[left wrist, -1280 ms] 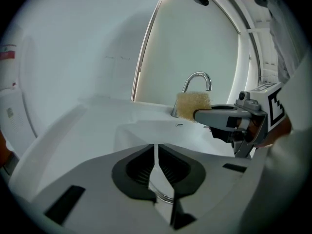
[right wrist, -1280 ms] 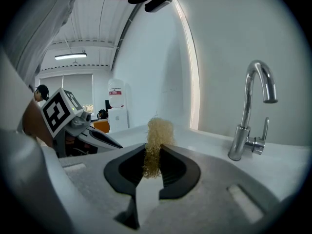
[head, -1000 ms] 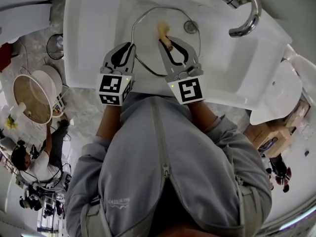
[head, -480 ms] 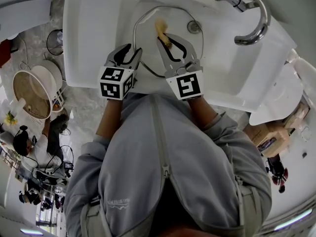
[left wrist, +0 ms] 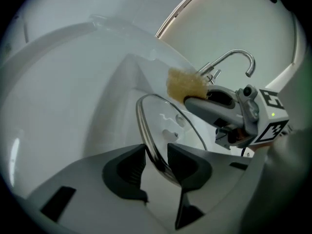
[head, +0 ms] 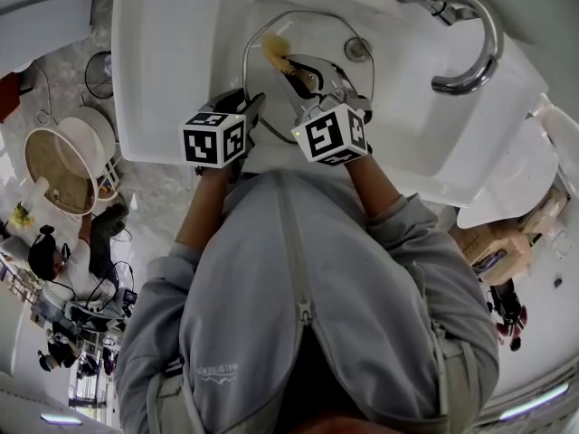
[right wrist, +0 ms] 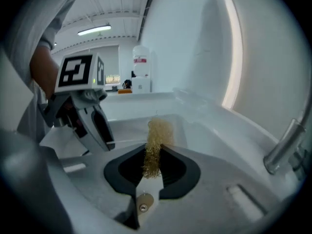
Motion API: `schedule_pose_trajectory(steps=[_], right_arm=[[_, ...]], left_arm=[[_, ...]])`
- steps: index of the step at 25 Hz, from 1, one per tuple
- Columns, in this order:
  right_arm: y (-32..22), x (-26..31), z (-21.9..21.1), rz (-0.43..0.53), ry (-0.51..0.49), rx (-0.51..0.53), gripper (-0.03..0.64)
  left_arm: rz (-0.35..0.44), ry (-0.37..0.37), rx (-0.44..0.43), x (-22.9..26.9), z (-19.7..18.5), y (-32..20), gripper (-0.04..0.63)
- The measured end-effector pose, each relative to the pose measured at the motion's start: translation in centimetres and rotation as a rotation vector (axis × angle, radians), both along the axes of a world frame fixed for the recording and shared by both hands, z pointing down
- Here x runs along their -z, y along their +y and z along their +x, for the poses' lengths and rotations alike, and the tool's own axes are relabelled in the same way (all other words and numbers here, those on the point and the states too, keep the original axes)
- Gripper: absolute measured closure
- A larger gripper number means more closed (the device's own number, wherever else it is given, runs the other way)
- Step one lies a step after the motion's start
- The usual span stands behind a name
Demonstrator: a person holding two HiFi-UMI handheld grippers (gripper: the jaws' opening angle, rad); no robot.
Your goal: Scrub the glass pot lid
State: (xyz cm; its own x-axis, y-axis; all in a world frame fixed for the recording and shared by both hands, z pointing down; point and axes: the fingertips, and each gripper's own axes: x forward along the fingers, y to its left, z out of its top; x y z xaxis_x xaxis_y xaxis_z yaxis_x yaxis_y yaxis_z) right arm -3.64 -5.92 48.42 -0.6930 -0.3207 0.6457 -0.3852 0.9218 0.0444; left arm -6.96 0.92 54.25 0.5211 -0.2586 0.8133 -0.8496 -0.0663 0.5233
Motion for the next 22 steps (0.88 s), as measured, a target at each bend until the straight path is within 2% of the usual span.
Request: schedule_pose_trajectory(steps=[4,9,13,16,22], right_arm=[[0.5,-3.4,-0.5,0.017,0.200,0.152,0.569],[0.0,-5.4,-1.1,0.038,0.361,0.247,0.569],[-0.5,-7.4,-0.5,0.072,0.541,0.341,0.569],[-0.5,-8.4,-0.4,0.082,0.612,0.413,0.569],[2.1,-9.3,-0.7,0.061,0.671,0.588,0.569]], left_arm=[[-0.018,0.032,0.029,-0.1,-0.3,-0.1,0.471],[-0.015,0.028,0.039,0.1,-0.4,0.0,0.476],[-0.012,0.024,0.036,0.2,-0.4,0.0,0.476],[-0.011,0.025,0.036,0.2,-0.4,-0.1,0.476],[-0.010,0.024,0.035,0.1,-0.6,-0.1,0.476]])
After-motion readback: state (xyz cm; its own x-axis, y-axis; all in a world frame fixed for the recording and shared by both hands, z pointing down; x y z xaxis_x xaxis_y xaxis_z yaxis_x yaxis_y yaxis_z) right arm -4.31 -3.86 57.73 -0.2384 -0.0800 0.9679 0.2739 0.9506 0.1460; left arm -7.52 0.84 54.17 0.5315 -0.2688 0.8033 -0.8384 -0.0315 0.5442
